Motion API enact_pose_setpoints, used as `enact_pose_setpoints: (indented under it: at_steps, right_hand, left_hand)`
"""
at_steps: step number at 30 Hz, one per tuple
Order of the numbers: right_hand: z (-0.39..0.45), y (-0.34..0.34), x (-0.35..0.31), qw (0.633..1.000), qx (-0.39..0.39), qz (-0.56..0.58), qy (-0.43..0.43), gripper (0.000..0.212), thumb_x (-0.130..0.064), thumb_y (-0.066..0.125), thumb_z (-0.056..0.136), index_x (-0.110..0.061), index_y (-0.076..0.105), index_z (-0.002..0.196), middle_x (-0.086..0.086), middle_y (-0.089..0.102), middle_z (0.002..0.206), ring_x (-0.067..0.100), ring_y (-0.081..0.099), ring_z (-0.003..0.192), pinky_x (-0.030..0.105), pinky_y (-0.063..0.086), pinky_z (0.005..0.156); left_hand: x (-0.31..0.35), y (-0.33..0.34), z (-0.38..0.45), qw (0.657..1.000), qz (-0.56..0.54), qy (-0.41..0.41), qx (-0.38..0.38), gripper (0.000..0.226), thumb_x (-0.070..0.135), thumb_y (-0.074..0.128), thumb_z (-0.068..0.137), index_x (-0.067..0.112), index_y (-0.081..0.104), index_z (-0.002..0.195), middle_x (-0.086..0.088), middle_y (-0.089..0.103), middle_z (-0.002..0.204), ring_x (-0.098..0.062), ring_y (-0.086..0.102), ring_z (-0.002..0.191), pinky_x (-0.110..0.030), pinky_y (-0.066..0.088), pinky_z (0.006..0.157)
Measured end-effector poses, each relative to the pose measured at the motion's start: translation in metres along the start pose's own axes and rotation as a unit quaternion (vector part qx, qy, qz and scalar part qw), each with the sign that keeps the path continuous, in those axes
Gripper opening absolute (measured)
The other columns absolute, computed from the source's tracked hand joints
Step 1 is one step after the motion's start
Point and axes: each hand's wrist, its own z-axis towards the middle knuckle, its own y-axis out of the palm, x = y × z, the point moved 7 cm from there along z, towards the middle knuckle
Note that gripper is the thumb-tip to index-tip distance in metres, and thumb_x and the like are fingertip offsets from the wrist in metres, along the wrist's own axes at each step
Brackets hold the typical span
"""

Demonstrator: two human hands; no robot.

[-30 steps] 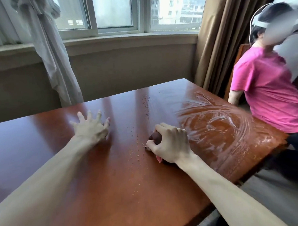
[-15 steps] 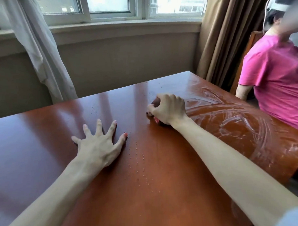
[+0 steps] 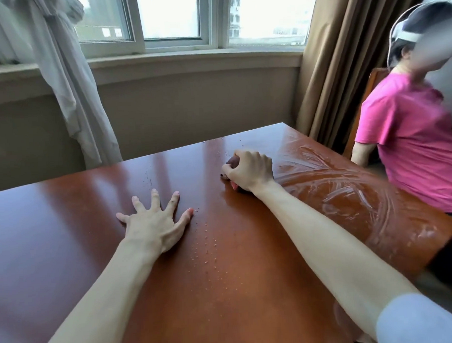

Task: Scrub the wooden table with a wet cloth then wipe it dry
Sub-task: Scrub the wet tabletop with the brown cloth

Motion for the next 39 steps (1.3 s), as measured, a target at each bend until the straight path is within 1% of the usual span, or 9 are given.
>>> enact_pose_setpoints:
  at_steps: [5,9,11,15,20,24,28,33,39]
  right_hand:
    - [-0.115,-0.049,-0.016,0.997,-0.01,0.026,-0.068,0.03,-0.055,0.06,0.077,-0.027,0.05,0.072,-0.008,0.053,0.073,0.022,0.056,0.066,0.028,0.035,0.059]
    - [-0.203,-0.085,-0.024,0.994,-0.002,0.049,-0.102,0.028,-0.055,0.058,0.072,-0.028,0.06,0.08,-0.009,0.057,0.077,0.015,0.06,0.072,0.03,0.049,0.06]
    - [-0.227,-0.096,-0.026,0.992,0.005,0.059,-0.108,0.026,-0.053,0.059,0.071,-0.03,0.064,0.081,-0.01,0.058,0.079,0.013,0.061,0.075,0.03,0.05,0.061]
    - [-0.202,-0.086,-0.024,0.993,-0.008,0.055,-0.101,0.027,-0.055,0.06,0.071,-0.031,0.065,0.082,-0.01,0.06,0.079,0.013,0.062,0.073,0.03,0.051,0.063]
    - [-0.093,-0.041,-0.008,0.998,-0.015,0.028,-0.055,0.026,-0.052,0.064,0.078,-0.03,0.051,0.073,-0.011,0.054,0.076,0.023,0.06,0.073,0.029,0.036,0.063]
    - [0.003,-0.001,0.005,1.0,0.005,0.011,0.001,0.024,-0.049,0.06,0.078,-0.026,0.057,0.076,-0.002,0.069,0.084,0.031,0.065,0.082,0.033,0.045,0.069]
    - [0.058,0.022,0.009,1.0,0.005,0.003,0.028,0.028,-0.049,0.057,0.077,-0.025,0.069,0.087,0.0,0.072,0.092,0.032,0.066,0.087,0.035,0.05,0.076]
    - [0.034,0.012,0.004,1.0,-0.01,0.004,0.02,0.024,-0.05,0.058,0.076,-0.027,0.061,0.079,-0.002,0.068,0.087,0.03,0.066,0.082,0.036,0.053,0.075]
    - [-0.102,-0.043,-0.017,0.999,-0.026,0.012,-0.047,0.03,-0.057,0.06,0.078,-0.027,0.058,0.079,-0.007,0.055,0.077,0.024,0.061,0.074,0.031,0.048,0.066]
  left_hand:
    - [0.001,-0.004,-0.005,1.0,-0.008,0.001,-0.002,0.074,0.081,0.005,0.089,0.05,-0.001,0.156,-0.003,-0.003,0.169,-0.048,0.002,0.151,-0.075,0.017,0.111]
    - [0.001,-0.006,-0.01,1.0,-0.012,0.007,0.0,0.075,0.081,0.005,0.089,0.049,0.003,0.157,-0.004,-0.002,0.169,-0.049,0.003,0.151,-0.076,0.016,0.111]
    - [0.0,-0.005,-0.01,1.0,-0.013,0.009,0.004,0.076,0.082,0.004,0.088,0.049,0.003,0.157,-0.005,-0.002,0.169,-0.049,0.003,0.151,-0.076,0.016,0.111]
    - [0.0,-0.003,-0.008,1.0,-0.009,0.017,0.019,0.075,0.079,0.004,0.09,0.047,0.004,0.158,-0.007,0.0,0.169,-0.05,0.005,0.15,-0.076,0.017,0.11]
    - [0.001,0.002,-0.003,0.999,0.01,0.021,0.036,0.073,0.076,0.002,0.091,0.046,0.0,0.158,-0.006,0.001,0.169,-0.049,0.006,0.15,-0.075,0.019,0.108]
    - [0.0,0.005,0.002,0.999,0.019,0.019,0.044,0.073,0.076,0.0,0.09,0.048,-0.007,0.157,-0.004,-0.001,0.169,-0.047,0.006,0.151,-0.075,0.019,0.108]
    - [0.0,0.006,0.002,0.998,0.03,0.016,0.05,0.073,0.075,-0.001,0.09,0.047,-0.011,0.156,-0.005,-0.003,0.169,-0.048,0.004,0.151,-0.076,0.019,0.109]
    - [0.001,0.001,-0.001,0.999,0.017,0.012,0.039,0.072,0.075,0.003,0.091,0.047,-0.007,0.157,-0.005,-0.002,0.169,-0.048,0.005,0.15,-0.076,0.019,0.109]
    - [0.0,-0.002,-0.003,1.0,0.004,0.008,0.017,0.074,0.077,0.007,0.091,0.046,0.002,0.158,-0.006,0.003,0.168,-0.05,0.007,0.149,-0.077,0.017,0.108]
